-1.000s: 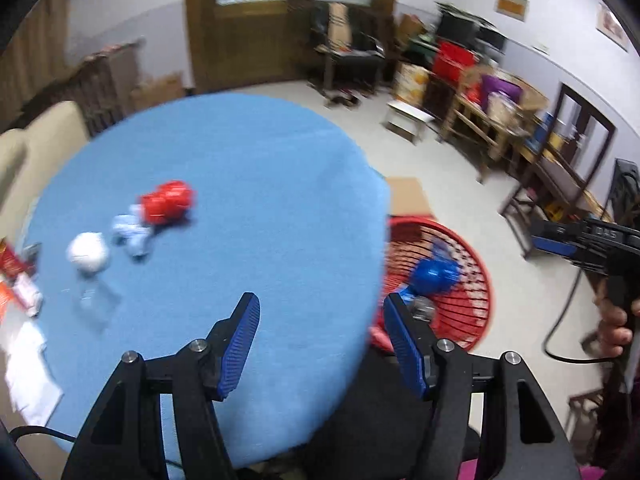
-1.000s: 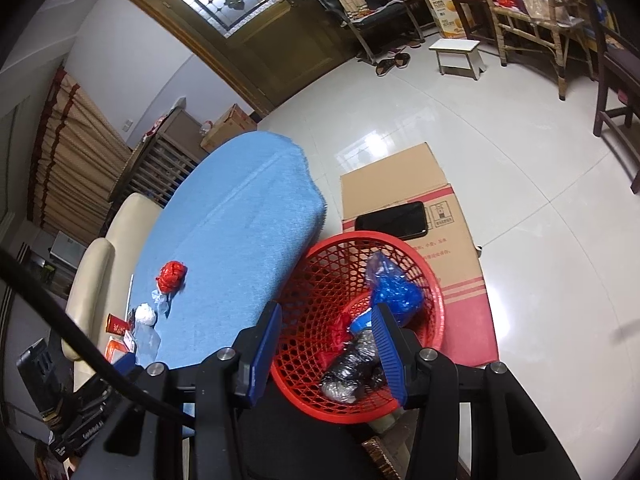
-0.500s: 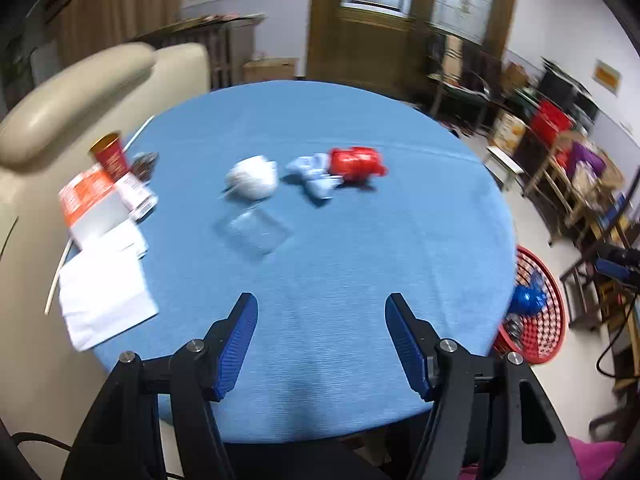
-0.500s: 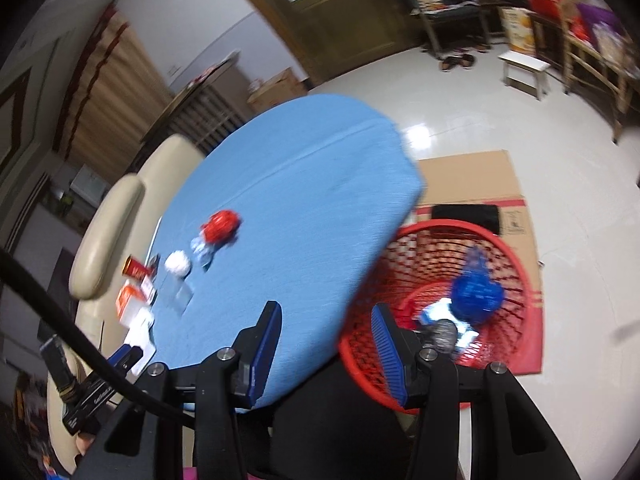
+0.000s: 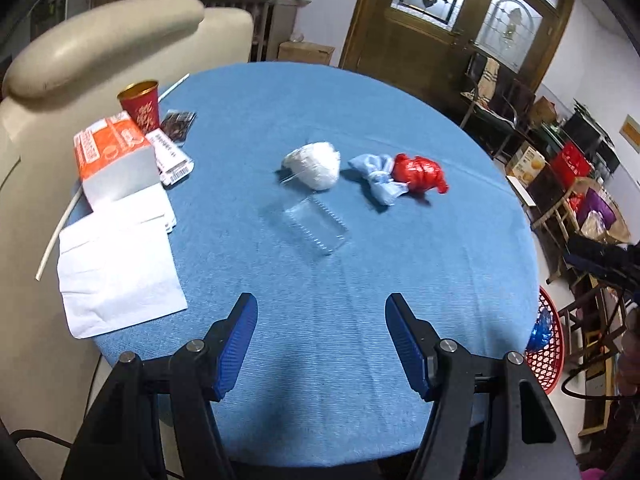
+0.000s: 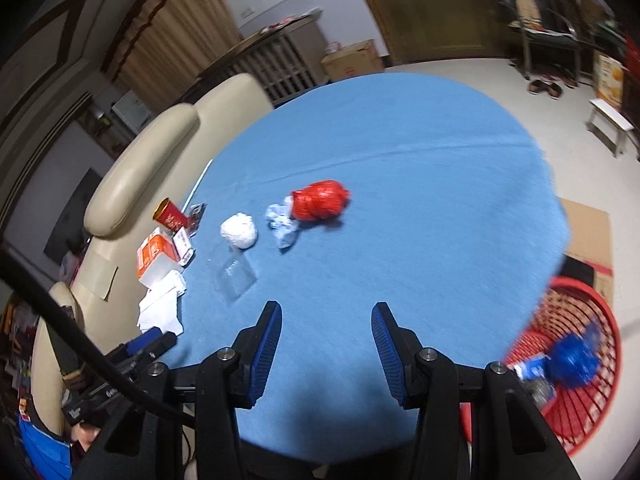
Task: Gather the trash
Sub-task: 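Move both tools back to the table toward the red bag and light-blue cloth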
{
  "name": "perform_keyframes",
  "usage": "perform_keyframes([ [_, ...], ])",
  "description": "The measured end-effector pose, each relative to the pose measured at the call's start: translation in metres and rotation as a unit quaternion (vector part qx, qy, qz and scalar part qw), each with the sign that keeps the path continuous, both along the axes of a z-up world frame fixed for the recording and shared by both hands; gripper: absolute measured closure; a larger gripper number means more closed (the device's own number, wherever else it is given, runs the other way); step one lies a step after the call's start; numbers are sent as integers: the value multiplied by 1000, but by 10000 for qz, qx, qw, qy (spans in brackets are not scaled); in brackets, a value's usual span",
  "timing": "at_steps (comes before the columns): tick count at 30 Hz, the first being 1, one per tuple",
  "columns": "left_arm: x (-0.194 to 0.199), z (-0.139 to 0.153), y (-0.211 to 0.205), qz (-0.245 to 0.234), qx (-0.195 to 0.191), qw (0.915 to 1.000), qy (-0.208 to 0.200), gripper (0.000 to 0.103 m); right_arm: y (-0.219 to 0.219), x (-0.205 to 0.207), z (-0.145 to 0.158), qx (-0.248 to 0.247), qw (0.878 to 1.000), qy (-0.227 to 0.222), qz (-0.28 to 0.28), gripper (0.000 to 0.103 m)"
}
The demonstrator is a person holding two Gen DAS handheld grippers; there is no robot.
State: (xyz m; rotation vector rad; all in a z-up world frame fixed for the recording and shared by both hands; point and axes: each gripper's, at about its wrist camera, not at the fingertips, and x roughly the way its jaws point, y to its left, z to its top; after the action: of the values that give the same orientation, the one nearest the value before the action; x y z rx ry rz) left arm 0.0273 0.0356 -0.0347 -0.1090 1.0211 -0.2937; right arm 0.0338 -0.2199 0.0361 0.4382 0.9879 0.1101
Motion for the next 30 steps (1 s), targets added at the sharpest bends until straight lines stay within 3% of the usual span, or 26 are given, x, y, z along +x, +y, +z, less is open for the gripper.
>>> perform_keyframes([
  [6,19,-10,13,171,-230,9994,205,36,29,53,-16,5,9995,106,301,52],
  [15,29,-14,17,167,-273,9992,259,36,70,128,-55,-138,9954,225,926,53],
  [24,49,-6,15,27,-363,9991,229,36,97,196,-95,-367,9942,494,879,55],
  [30,67,0,13,-13,-508,9984,257,36,108,218,-117,-334,9924,728,938,55],
])
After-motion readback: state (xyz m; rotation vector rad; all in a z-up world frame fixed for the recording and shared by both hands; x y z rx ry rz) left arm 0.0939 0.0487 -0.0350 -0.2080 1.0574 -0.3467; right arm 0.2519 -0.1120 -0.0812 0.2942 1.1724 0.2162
